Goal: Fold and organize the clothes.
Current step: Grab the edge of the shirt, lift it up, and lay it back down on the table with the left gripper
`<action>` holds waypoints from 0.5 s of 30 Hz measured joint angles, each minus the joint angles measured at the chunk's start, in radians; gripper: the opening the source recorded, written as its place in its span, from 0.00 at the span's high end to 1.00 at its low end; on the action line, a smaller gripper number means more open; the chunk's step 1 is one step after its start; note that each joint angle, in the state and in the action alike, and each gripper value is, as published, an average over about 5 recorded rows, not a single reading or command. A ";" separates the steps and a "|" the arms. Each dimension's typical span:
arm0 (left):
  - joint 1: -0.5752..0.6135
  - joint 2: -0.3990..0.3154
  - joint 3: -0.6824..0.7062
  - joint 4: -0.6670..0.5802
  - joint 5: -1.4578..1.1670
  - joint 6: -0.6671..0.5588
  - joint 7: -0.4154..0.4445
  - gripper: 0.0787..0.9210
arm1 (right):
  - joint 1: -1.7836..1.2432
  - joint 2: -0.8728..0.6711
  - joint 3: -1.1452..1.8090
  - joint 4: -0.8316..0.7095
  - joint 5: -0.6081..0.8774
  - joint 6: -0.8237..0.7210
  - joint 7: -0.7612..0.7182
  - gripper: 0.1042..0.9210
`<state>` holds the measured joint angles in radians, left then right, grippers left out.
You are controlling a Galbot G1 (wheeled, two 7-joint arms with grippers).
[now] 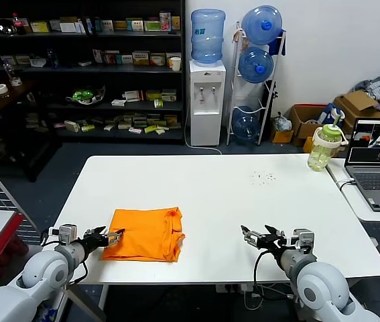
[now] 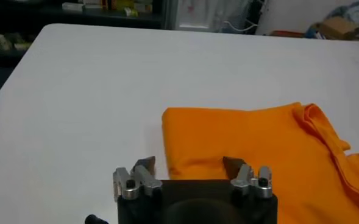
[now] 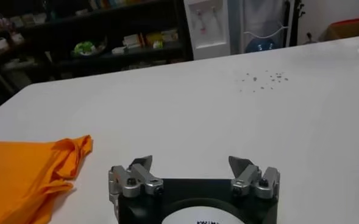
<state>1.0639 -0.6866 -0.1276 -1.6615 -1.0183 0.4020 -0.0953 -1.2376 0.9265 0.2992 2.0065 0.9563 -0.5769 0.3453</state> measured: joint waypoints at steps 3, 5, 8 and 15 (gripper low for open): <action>0.001 -0.002 0.000 0.004 0.001 -0.001 0.009 0.31 | -0.001 0.000 0.000 0.000 0.000 0.000 0.000 0.12; 0.001 -0.004 0.001 0.008 0.002 -0.001 0.013 0.38 | -0.002 -0.001 0.000 0.000 0.000 0.000 0.000 0.12; 0.001 -0.009 0.002 0.013 0.003 -0.001 0.016 0.48 | -0.004 -0.001 0.001 0.002 0.000 0.000 0.000 0.12; -0.001 -0.022 0.003 0.016 0.003 -0.001 0.019 0.72 | -0.005 -0.001 0.001 0.003 0.000 0.000 0.000 0.12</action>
<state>1.0630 -0.7084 -0.1247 -1.6455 -1.0157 0.4009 -0.0766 -1.2431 0.9252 0.3005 2.0099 0.9564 -0.5768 0.3453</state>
